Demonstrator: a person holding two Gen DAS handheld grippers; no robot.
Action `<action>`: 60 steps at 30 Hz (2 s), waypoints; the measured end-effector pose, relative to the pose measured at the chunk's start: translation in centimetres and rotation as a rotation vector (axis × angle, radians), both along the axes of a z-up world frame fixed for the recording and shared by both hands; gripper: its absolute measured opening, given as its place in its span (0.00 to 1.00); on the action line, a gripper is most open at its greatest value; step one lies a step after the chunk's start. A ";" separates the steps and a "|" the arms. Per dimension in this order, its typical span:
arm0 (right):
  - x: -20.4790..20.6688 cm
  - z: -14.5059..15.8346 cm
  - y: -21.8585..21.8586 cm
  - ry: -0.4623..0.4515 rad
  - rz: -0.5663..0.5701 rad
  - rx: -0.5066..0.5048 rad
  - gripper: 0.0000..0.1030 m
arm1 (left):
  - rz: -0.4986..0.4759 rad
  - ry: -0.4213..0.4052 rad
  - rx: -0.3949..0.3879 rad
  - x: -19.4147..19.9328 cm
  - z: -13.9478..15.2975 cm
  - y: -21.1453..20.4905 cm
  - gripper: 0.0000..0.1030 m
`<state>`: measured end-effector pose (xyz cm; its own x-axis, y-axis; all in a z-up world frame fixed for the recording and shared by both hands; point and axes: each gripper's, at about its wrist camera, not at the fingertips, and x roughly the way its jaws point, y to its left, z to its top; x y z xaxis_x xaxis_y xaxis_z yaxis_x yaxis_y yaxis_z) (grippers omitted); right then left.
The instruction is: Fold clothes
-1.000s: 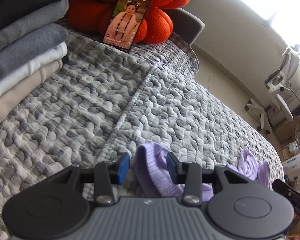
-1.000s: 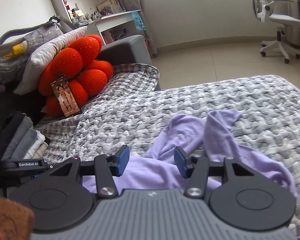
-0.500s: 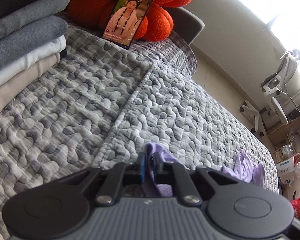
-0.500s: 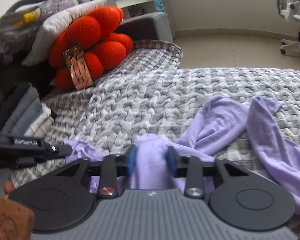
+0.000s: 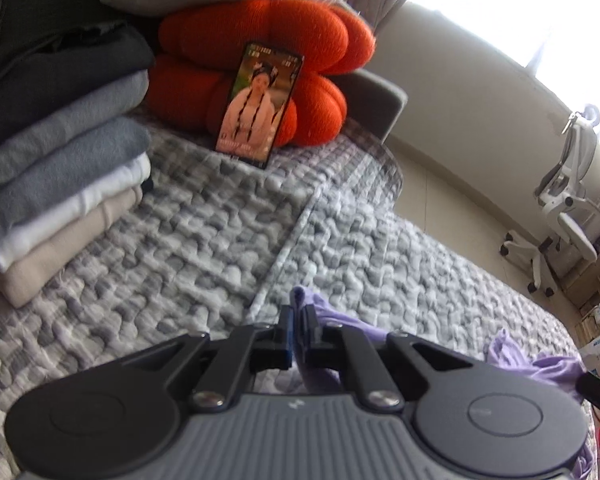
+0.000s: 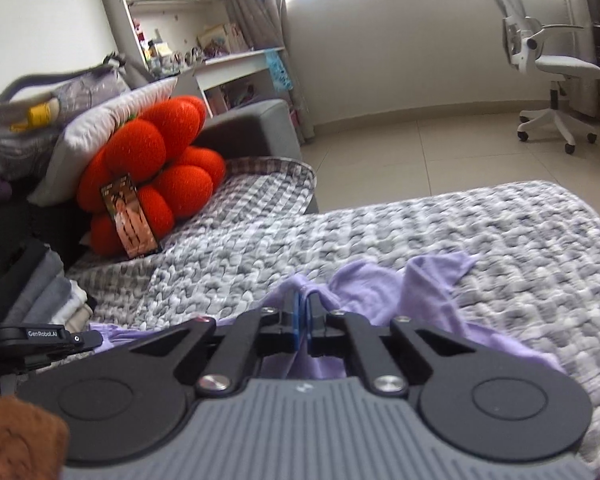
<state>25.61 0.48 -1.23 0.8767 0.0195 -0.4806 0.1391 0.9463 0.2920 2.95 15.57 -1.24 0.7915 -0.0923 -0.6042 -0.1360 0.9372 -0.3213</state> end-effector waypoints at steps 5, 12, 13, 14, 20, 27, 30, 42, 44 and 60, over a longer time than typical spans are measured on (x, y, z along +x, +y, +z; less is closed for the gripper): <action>-1.9 0.3 -1.6 -0.010 -0.040 -0.082 0.01 | -0.031 -0.080 0.026 1.2 0.7 -0.8 0.04; -3.1 -1.3 -3.2 0.078 -0.064 -0.117 0.02 | -0.015 -0.199 0.061 2.7 1.0 -2.0 0.04; -3.3 -1.3 -3.5 0.081 -0.071 -0.121 0.03 | -0.009 -0.214 0.057 2.8 0.9 -2.0 0.04; -3.5 -1.4 -3.7 0.084 -0.078 -0.124 0.03 | -0.008 -0.206 0.053 2.9 0.8 -2.0 0.04; -4.6 -1.6 -5.1 0.089 -0.111 -0.122 0.10 | -0.003 -0.110 0.050 2.5 0.2 -2.2 0.13; -4.5 -1.9 -6.5 0.111 -0.134 -0.066 0.11 | -0.005 0.090 -0.057 0.1 -0.7 -1.2 0.45; -4.5 -1.9 -6.7 0.114 -0.137 -0.041 0.14 | -0.059 0.128 -0.138 -1.2 -0.8 -1.1 0.54; -3.4 -1.6 -6.2 0.087 -0.138 0.078 0.46 | -0.081 0.210 -0.332 -3.8 -2.2 0.1 0.57; -3.2 -1.7 -6.1 0.087 -0.138 0.100 0.47 | -0.095 0.229 -0.388 -3.9 -2.5 0.4 0.56; -2.4 -2.3 -5.9 0.122 -0.155 0.143 0.47 | -0.159 0.336 -0.464 -3.6 -4.4 -1.8 0.22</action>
